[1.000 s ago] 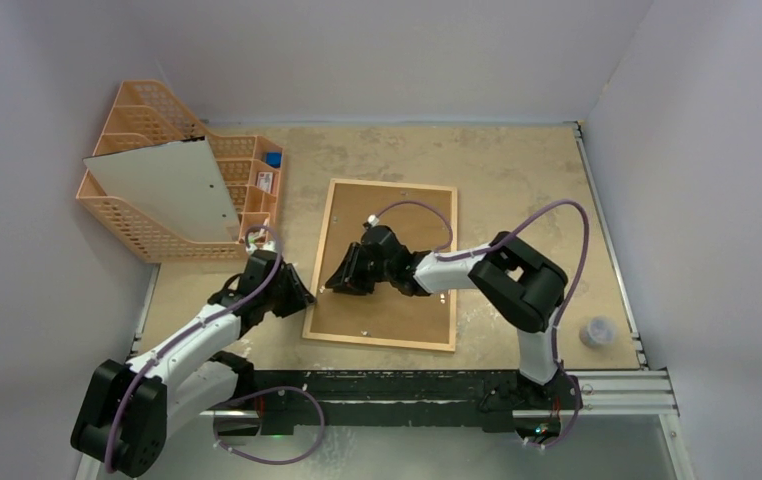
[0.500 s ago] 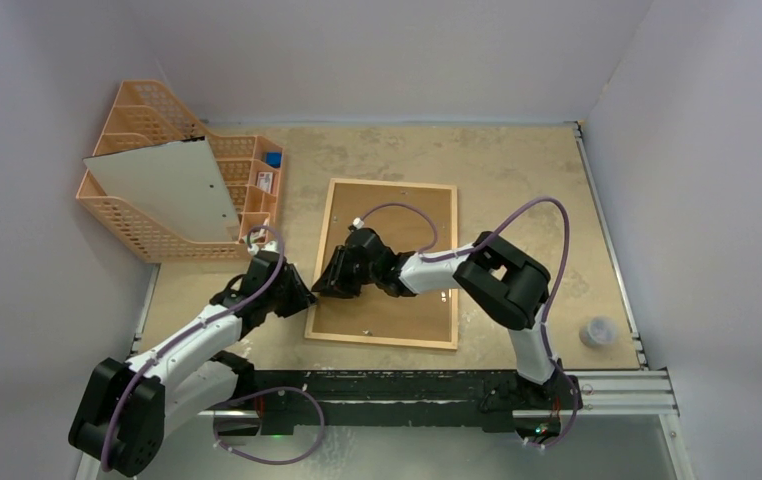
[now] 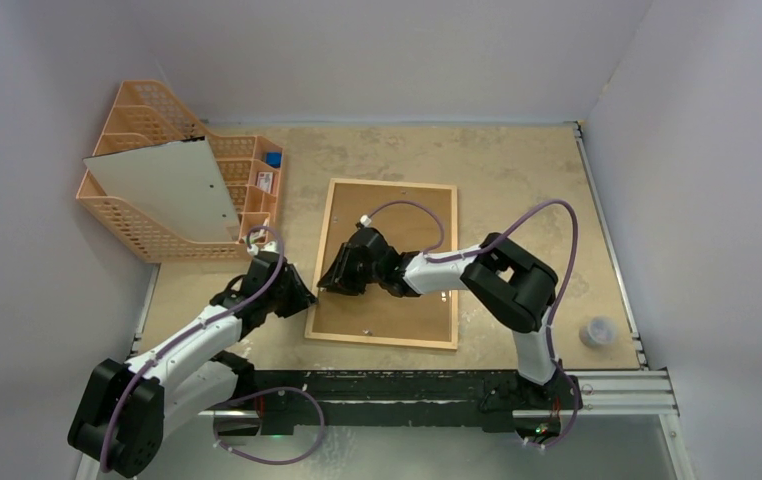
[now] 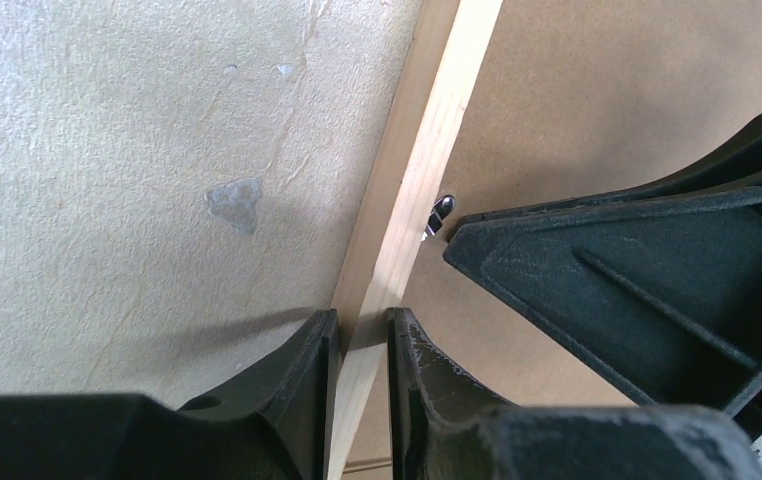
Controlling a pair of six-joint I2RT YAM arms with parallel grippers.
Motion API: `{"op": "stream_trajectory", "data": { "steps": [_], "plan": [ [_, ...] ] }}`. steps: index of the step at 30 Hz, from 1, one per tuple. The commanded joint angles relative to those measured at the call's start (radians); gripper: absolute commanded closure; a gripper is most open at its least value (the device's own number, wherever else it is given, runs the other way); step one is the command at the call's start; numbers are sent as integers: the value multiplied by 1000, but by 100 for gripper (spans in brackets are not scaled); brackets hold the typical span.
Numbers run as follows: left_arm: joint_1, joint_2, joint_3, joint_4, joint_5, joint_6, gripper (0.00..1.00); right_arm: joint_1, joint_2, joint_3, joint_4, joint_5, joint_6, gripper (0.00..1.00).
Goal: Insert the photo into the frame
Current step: Install the photo frame at the center of the board.
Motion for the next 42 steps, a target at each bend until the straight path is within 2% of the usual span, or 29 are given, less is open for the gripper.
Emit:
{"op": "stream_trajectory", "data": {
  "steps": [1,17,32,36,42],
  "plan": [
    [-8,13,-27,-63,-37,-7,82,-1,8,5,-18,18,-7,65],
    [-8,12,-31,-46,-9,-6,82,3,71,16,45,-36,29,66],
    [-8,3,-37,-34,10,-12,83,20,84,-30,161,4,122,67],
    [-8,2,-41,-26,21,-16,84,19,79,-52,230,7,139,67],
    [-8,0,-42,-15,31,-16,84,19,65,-123,464,-30,164,67]
  ]
}}
